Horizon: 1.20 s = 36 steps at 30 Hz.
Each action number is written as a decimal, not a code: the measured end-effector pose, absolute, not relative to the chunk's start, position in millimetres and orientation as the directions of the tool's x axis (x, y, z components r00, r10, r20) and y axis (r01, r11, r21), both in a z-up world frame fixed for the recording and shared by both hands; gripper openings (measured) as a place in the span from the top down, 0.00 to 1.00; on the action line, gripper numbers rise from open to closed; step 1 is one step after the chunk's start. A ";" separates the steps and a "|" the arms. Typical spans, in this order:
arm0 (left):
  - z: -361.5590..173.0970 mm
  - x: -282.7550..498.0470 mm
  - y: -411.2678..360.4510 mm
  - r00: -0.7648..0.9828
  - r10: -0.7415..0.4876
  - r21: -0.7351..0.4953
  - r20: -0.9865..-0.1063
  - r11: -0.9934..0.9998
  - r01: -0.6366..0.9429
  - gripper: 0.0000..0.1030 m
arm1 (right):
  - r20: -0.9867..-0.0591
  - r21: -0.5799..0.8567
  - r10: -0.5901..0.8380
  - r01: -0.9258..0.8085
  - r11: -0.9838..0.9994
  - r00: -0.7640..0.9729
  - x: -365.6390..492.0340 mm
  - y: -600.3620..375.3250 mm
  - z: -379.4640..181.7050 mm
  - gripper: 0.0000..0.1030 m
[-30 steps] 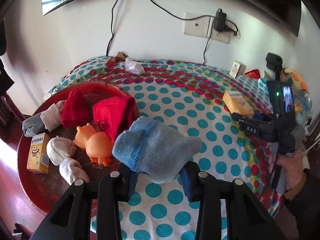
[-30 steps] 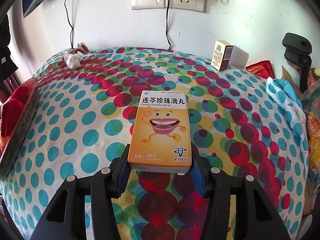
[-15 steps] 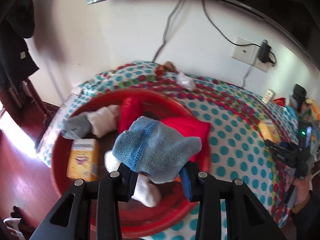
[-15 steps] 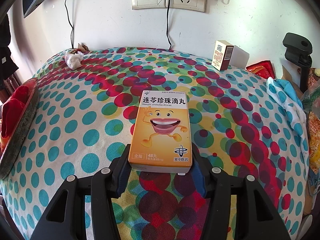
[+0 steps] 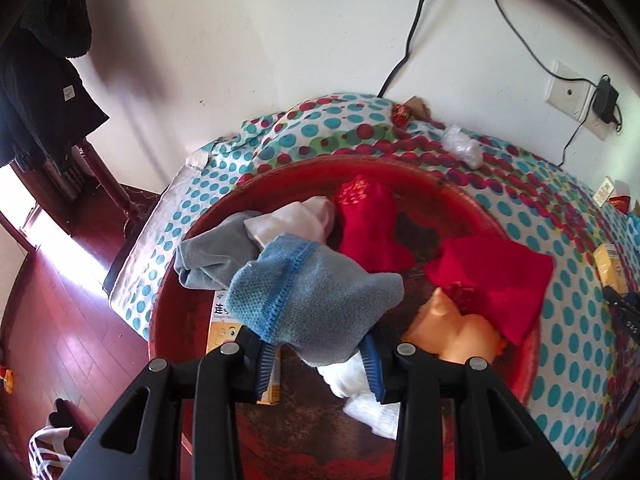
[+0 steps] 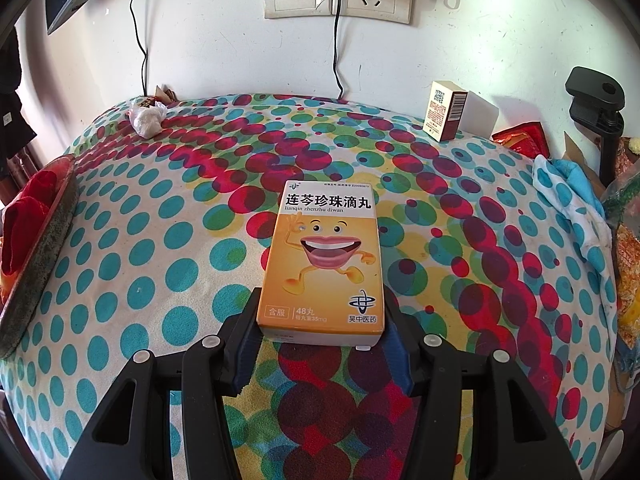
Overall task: Organize objects
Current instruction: 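Carry the blue cloth into the red tray and open the left gripper, then carry the yellow medicine box toward the red tray with the right gripper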
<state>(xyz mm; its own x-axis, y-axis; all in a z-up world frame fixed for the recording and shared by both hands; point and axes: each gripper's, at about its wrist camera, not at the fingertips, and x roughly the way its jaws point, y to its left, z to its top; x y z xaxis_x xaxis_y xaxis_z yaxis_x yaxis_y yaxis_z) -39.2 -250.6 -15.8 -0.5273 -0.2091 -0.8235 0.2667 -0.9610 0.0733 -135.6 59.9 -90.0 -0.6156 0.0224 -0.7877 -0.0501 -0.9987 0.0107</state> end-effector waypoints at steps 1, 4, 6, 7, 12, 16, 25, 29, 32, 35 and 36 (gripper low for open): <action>-18.8 -40.9 -252.4 -0.522 -0.205 0.071 -0.828 -0.962 0.265 0.63 | -0.788 0.011 0.023 -0.051 -0.999 -0.616 -135.6 59.8 -90.2 0.49; -27.9 -45.3 -256.5 -0.504 -0.212 0.081 -0.837 -0.960 0.269 0.63 | -0.788 0.010 0.025 -0.053 -0.999 -0.616 -135.5 59.5 -90.4 0.49; -30.7 -47.8 -257.9 -0.505 -0.216 0.089 -0.836 -0.960 0.265 0.63 | -0.788 0.009 0.026 -0.054 -0.999 -0.615 -135.6 59.1 -90.5 0.49; -32.0 -49.0 -258.2 -0.503 -0.225 0.099 -0.834 -0.959 0.266 0.63 | -0.788 0.009 0.026 -0.054 -0.998 -0.615 -135.7 59.1 -90.4 0.49; -38.1 -55.3 -258.7 -0.491 -0.243 0.120 -0.837 -0.956 0.268 0.63 | -0.788 0.007 0.031 -0.059 -0.998 -0.615 -136.0 58.7 -90.0 0.49; -42.5 -58.6 -260.1 -0.473 -0.246 0.121 -0.846 -0.953 0.280 0.57 | -0.788 0.007 0.033 -0.062 -0.998 -0.614 -136.3 58.8 -89.9 0.50; -40.4 -53.1 -260.4 -0.465 -0.249 0.122 -0.849 -0.951 0.286 0.40 | -0.789 0.005 0.037 -0.066 -0.998 -0.614 -136.6 58.8 -89.7 0.49; -34.1 -47.1 -256.1 -0.477 -0.241 0.122 -0.845 -0.956 0.267 0.36 | -0.789 0.003 0.040 -0.069 -0.998 -0.613 -136.6 58.6 -90.2 0.49; -29.3 -42.1 -253.0 -0.486 -0.234 0.119 -0.842 -0.959 0.256 0.32 | -0.789 0.004 0.040 -0.070 -0.998 -0.614 -136.6 58.8 -90.5 0.49; -24.2 -35.0 -249.8 -0.499 -0.242 0.124 -0.832 -0.958 0.258 0.32 | -0.789 0.003 0.042 -0.072 -0.997 -0.613 -136.7 58.6 -90.6 0.48; -22.5 -32.3 -249.1 -0.505 -0.240 0.120 -0.829 -0.959 0.258 0.32 | -0.789 0.004 0.042 -0.073 -0.997 -0.613 -136.7 58.3 -90.6 0.48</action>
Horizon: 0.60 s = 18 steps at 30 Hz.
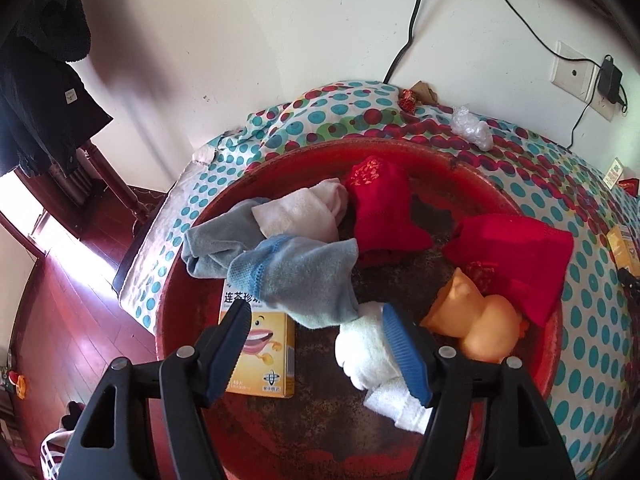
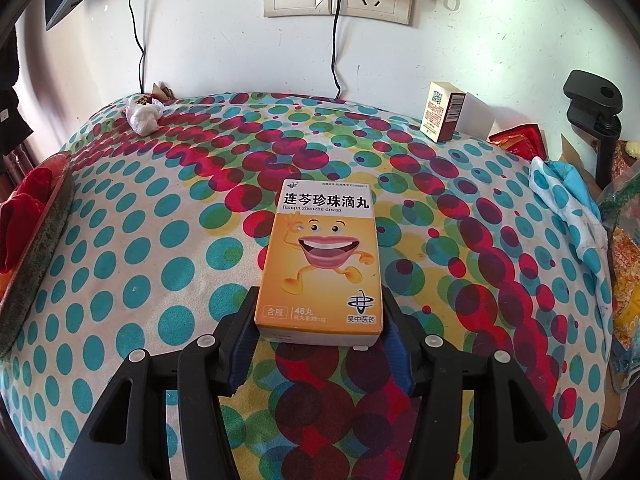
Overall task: Organize objects
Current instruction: 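Carry the yellow medicine box toward the red tray with the right gripper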
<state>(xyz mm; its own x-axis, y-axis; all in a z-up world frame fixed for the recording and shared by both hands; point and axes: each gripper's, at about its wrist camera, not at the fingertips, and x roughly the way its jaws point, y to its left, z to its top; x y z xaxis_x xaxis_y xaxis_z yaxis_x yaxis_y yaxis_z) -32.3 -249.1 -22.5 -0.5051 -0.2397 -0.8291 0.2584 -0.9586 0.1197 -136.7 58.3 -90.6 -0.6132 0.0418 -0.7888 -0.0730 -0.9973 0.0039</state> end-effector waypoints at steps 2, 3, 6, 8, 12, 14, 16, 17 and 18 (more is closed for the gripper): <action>-19.1 -24.7 -247.4 -0.518 -0.245 0.117 -0.820 -0.956 0.267 0.32 | -0.789 0.000 0.047 -0.076 -0.997 -0.612 -136.9 57.4 -90.7 0.48; -18.0 -21.2 -246.6 -0.522 -0.249 0.118 -0.815 -0.955 0.272 0.32 | -0.789 0.000 0.047 -0.077 -0.997 -0.612 -136.6 58.9 -91.1 0.47; -16.1 -9.6 -244.4 -0.533 -0.260 0.119 -0.805 -0.951 0.285 0.32 | -0.789 -0.002 0.050 -0.078 -0.997 -0.612 -136.3 59.9 -91.4 0.47; -15.8 -0.5 -241.5 -0.541 -0.270 0.124 -0.796 -0.949 0.291 0.32 | -0.789 -0.003 0.051 -0.080 -0.997 -0.612 -136.7 59.4 -91.3 0.46; -13.5 12.7 -237.5 -0.567 -0.284 0.127 -0.773 -0.945 0.300 0.32 | -0.790 -0.007 0.057 -0.083 -0.997 -0.611 -137.0 58.4 -91.2 0.46; -12.6 17.0 -237.2 -0.579 -0.289 0.125 -0.762 -0.943 0.307 0.32 | -0.790 -0.009 0.059 -0.084 -0.996 -0.611 -136.5 61.4 -91.7 0.45; -14.5 18.3 -237.6 -0.579 -0.291 0.125 -0.762 -0.943 0.309 0.32 | -0.790 -0.011 0.061 -0.085 -0.996 -0.610 -136.8 60.2 -91.6 0.45; -16.8 18.5 -238.3 -0.576 -0.288 0.123 -0.765 -0.943 0.308 0.32 | -0.790 -0.012 0.062 -0.086 -0.996 -0.610 -136.8 60.3 -91.6 0.45; -19.3 18.8 -239.2 -0.573 -0.287 0.121 -0.768 -0.943 0.310 0.32 | -0.790 -0.013 0.063 -0.087 -0.996 -0.610 -136.8 60.6 -91.6 0.45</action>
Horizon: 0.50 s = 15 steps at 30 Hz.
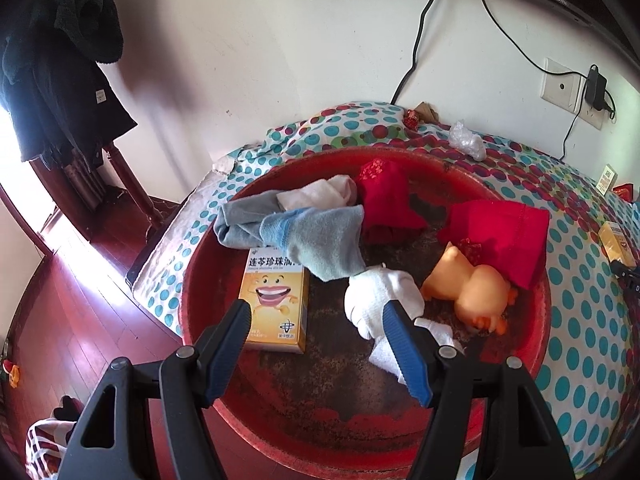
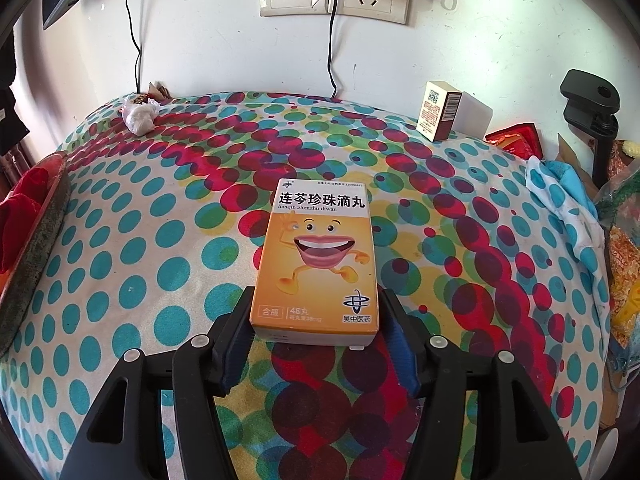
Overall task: Organize objects
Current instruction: 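Carry the yellow medicine box toward the red tray with the right gripper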
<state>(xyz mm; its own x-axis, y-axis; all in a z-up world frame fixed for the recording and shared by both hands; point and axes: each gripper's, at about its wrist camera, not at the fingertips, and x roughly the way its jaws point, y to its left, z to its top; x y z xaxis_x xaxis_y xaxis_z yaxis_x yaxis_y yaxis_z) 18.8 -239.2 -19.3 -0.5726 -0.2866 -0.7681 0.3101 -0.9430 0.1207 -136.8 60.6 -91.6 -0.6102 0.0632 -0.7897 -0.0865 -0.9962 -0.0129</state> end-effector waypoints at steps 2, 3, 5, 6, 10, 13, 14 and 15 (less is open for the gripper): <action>-25.2 19.0 -241.6 -0.564 -0.292 0.123 -0.772 -0.940 0.319 0.32 | -0.789 -0.015 0.065 -0.086 -0.996 -0.610 -137.2 59.5 -91.3 0.45; -27.5 19.9 -243.5 -0.563 -0.295 0.120 -0.772 -0.937 0.327 0.32 | -0.790 -0.014 0.064 -0.087 -0.996 -0.610 -137.4 59.4 -91.4 0.45; -30.7 20.9 -247.2 -0.557 -0.303 0.120 -0.773 -0.933 0.340 0.32 | -0.790 -0.006 0.059 -0.088 -0.996 -0.610 -136.9 61.5 -91.8 0.45; -30.9 21.5 -249.1 -0.558 -0.310 0.122 -0.770 -0.930 0.348 0.32 | -0.790 -0.007 0.060 -0.089 -0.996 -0.610 -137.3 59.5 -91.5 0.45; -29.3 26.2 -256.0 -0.558 -0.368 0.163 -0.744 -0.910 0.382 0.32 | -0.790 -0.007 0.061 -0.091 -0.996 -0.610 -136.8 60.9 -91.7 0.46; -29.5 30.5 -265.7 -0.558 -0.365 0.141 -0.746 -0.904 0.402 0.32 | -0.791 -0.001 0.068 -0.110 -0.994 -0.607 -136.1 61.3 -91.5 0.51; -30.5 31.6 -269.2 -0.553 -0.362 0.131 -0.750 -0.902 0.411 0.32 | -0.792 -0.002 0.073 -0.117 -0.993 -0.606 -136.4 59.4 -91.3 0.53; -31.4 32.4 -271.8 -0.550 -0.361 0.125 -0.753 -0.900 0.418 0.32 | -0.793 -0.004 0.087 -0.138 -0.990 -0.603 -135.0 58.9 -90.5 0.53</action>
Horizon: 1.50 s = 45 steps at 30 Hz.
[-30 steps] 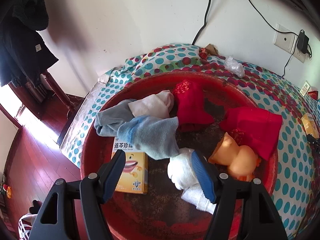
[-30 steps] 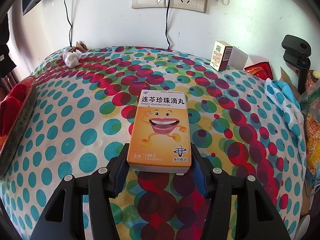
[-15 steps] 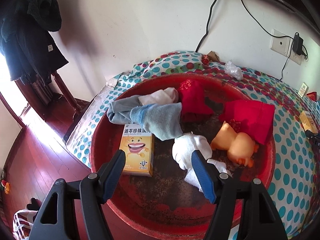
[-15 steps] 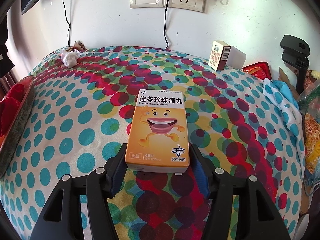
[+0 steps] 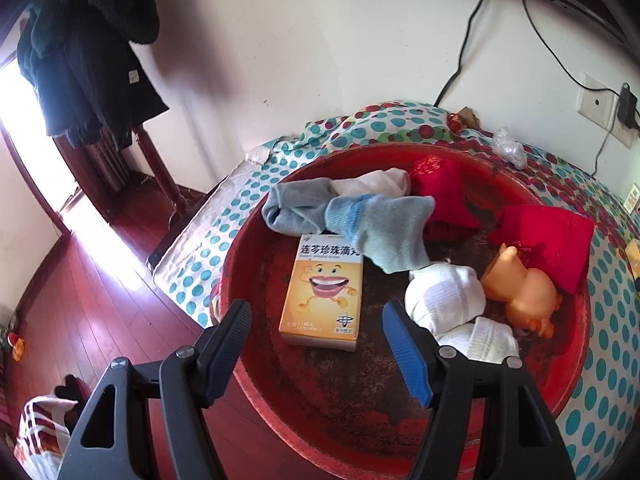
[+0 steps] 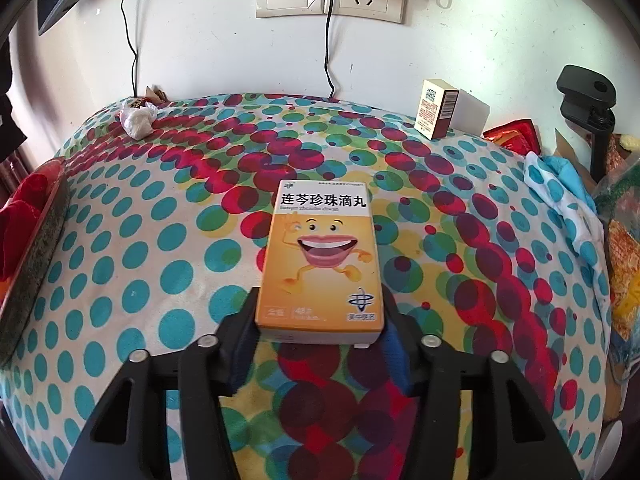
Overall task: Organize objects
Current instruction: 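Carry the yellow medicine box toward the red tray with the right gripper, then lower the yellow box into the red tray and open the right gripper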
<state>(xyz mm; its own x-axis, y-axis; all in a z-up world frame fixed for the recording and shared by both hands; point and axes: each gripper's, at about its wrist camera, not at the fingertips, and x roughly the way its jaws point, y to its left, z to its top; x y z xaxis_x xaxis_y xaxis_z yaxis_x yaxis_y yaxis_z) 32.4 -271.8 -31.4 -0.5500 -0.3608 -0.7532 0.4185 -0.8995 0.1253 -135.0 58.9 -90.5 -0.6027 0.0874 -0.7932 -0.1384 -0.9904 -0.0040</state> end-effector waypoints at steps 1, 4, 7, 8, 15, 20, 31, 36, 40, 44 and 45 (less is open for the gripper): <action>-32.6 33.1 -273.6 -0.550 -0.358 0.120 -0.754 -0.899 0.420 0.32 | -0.794 -0.003 0.095 -0.152 -0.988 -0.601 -134.2 58.6 -90.4 0.53; -38.4 32.2 -275.7 -0.534 -0.363 0.131 -0.764 -0.897 0.422 0.32 | -0.795 -0.003 0.106 -0.171 -0.985 -0.597 -130.2 56.1 -89.9 0.54; -42.0 31.8 -274.8 -0.528 -0.363 0.138 -0.768 -0.898 0.417 0.32 | -0.797 -0.014 0.112 -0.168 -0.986 -0.593 -126.5 52.0 -87.8 0.54; -42.2 32.1 -275.1 -0.529 -0.360 0.134 -0.769 -0.899 0.417 0.32 | -0.796 -0.008 0.105 -0.164 -0.986 -0.596 -125.0 50.3 -86.6 0.54; -46.4 30.8 -279.4 -0.524 -0.331 0.099 -0.785 -0.902 0.421 0.32 | -0.779 0.026 0.065 -0.136 -0.990 -0.624 -114.1 44.4 -68.3 0.54; -46.9 31.0 -280.6 -0.523 -0.321 0.089 -0.790 -0.903 0.421 0.32 | -0.761 0.071 -0.001 -0.082 -0.994 -0.648 -100.2 46.9 -48.0 0.54; -42.3 33.1 -286.6 -0.534 -0.303 0.057 -0.790 -0.902 0.428 0.32 | -0.710 0.060 -0.125 0.116 -0.991 -0.693 -76.6 24.5 -2.5 0.54; -40.1 34.7 -294.2 -0.534 -0.299 0.038 -0.791 -0.895 0.444 0.32 | -0.704 0.072 -0.187 0.193 -0.979 -0.685 -74.4 -5.7 6.6 0.54; -41.9 35.5 -301.2 -0.522 -0.293 0.022 -0.801 -0.886 0.463 0.32 | -0.701 0.063 -0.223 0.252 -0.966 -0.678 -68.9 -26.0 14.5 0.54; -43.7 37.2 -308.4 -0.513 -0.291 0.004 -0.808 -0.873 0.488 0.32 | -0.699 0.061 -0.260 0.307 -0.950 -0.666 -30.3 -55.0 11.1 0.54; -44.0 37.6 -309.9 -0.510 -0.293 0.004 -0.809 -0.870 0.492 0.32 | -0.700 0.058 -0.267 0.321 -0.945 -0.662 -24.5 -56.1 11.4 0.54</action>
